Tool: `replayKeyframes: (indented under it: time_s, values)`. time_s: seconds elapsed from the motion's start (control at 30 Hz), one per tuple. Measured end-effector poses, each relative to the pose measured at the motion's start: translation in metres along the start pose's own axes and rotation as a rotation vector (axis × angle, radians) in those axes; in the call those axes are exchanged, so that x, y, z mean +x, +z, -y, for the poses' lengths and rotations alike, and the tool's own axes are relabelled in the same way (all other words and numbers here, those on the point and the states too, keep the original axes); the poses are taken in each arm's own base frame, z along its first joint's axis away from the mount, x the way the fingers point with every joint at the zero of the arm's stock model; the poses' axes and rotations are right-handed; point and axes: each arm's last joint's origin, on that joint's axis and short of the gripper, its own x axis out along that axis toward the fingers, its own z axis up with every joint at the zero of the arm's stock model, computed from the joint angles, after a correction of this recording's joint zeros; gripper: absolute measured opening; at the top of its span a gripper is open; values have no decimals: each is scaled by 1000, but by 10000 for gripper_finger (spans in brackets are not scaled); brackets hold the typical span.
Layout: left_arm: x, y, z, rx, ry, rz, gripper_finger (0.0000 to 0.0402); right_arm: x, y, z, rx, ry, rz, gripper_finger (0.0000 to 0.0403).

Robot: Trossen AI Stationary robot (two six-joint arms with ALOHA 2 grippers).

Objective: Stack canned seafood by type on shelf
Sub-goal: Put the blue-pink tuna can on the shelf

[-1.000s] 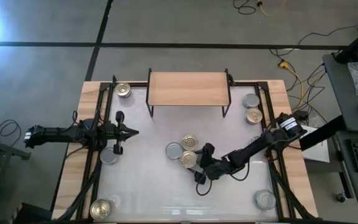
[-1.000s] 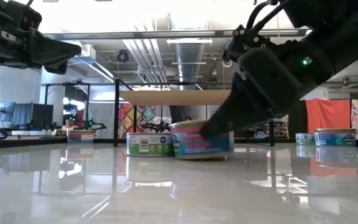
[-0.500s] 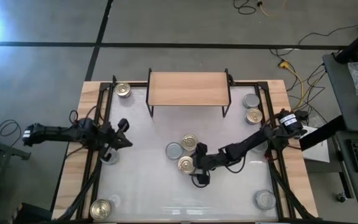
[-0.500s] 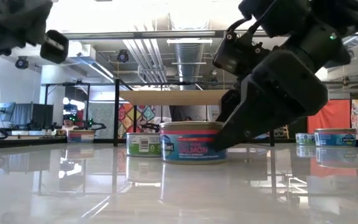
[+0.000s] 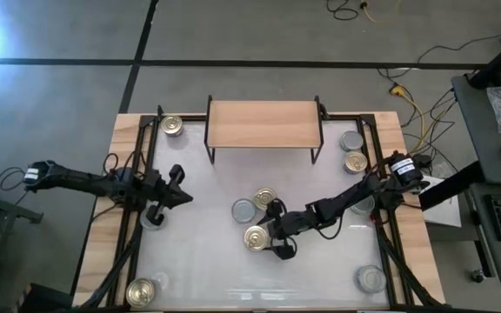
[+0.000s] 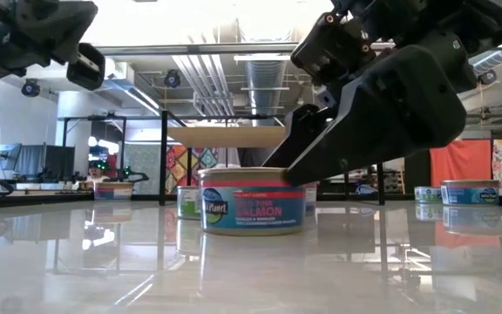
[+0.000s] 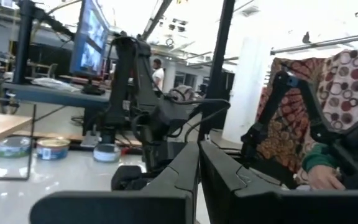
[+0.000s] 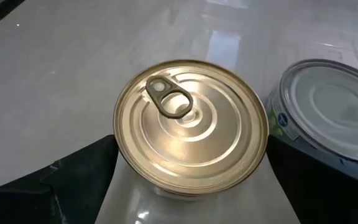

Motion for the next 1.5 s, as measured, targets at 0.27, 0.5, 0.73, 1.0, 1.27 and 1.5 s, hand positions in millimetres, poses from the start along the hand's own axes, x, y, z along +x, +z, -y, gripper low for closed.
replayKeyframes:
  time_s: [0.27, 0.5, 0.73, 1.0, 1.27, 1.5]
  values:
    - [10, -10, -1, -37, 0, -80, 0, -7, 16, -2, 6, 2, 15, 400]
    - [17, -21, -5, -161, 48, -174, 0, -20, 48, -15, 72, -10, -177, 400]
    - [45, -23, 11, -143, 31, -263, 0, -29, 59, -29, 235, -131, -361, 400]
    - [87, -52, 45, -95, 65, -456, 0, -35, 54, -56, 236, -228, -321, 400]
    - [116, -89, 61, -86, 122, -634, 0, -32, 30, -68, 362, -227, -275, 400]
    - [132, -112, 61, -34, 172, -794, 1, -19, 13, -70, 399, -231, -205, 400]
